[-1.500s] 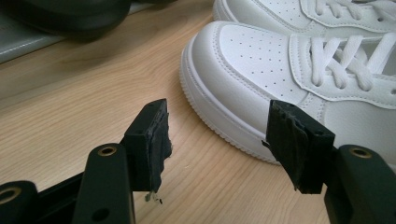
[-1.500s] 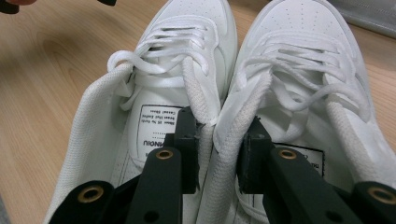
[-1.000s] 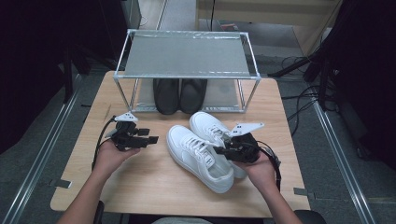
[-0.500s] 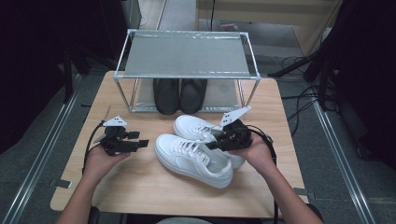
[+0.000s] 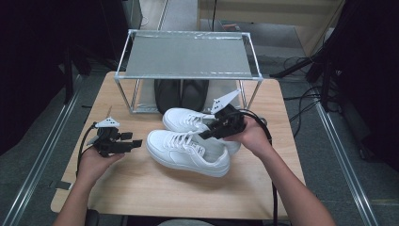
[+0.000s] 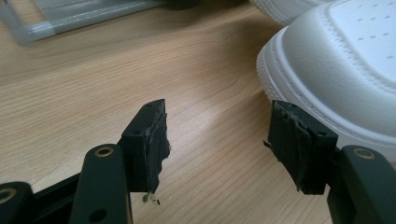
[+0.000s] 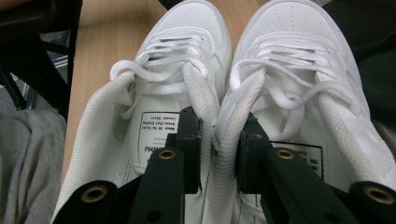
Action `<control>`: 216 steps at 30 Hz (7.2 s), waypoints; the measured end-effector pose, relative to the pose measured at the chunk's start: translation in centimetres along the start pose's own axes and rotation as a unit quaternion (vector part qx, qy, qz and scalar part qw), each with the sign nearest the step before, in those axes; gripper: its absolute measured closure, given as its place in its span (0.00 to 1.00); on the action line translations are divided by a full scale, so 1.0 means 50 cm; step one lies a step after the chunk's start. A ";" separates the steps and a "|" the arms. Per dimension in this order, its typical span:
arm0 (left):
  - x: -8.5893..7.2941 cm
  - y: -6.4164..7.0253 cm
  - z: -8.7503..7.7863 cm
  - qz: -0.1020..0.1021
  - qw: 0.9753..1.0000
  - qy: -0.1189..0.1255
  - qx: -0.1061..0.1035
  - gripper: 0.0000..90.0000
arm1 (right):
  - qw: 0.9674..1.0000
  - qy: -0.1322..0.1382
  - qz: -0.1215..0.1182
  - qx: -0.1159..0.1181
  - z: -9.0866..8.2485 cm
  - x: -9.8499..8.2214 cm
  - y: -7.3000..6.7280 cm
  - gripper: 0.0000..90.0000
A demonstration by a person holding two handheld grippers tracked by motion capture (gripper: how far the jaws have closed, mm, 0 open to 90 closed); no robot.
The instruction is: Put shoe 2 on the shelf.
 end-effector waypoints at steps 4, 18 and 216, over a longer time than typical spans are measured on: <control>-0.002 -0.006 -0.002 -0.002 1.000 0.000 0.004 0.42 | 1.000 0.001 -0.009 0.006 -0.008 0.029 -0.005 0.85; -0.010 -0.018 -0.005 -0.008 1.000 -0.004 0.007 0.42 | 1.000 0.019 -0.016 0.013 -0.066 0.160 -0.032 0.85; -0.025 0.050 0.042 0.068 0.995 -0.060 -0.038 0.40 | 0.960 0.171 0.181 -0.131 -0.075 0.006 0.100 0.40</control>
Point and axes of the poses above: each handheld gripper's, and its own axes: z roughly forward along the jaws, x roughly out of its top, y roughly to its right, the point moved 10 cm from there along z, roughly forward along the jaws, and after that the axes turned 5 degrees about z, right-handed, at the moved point
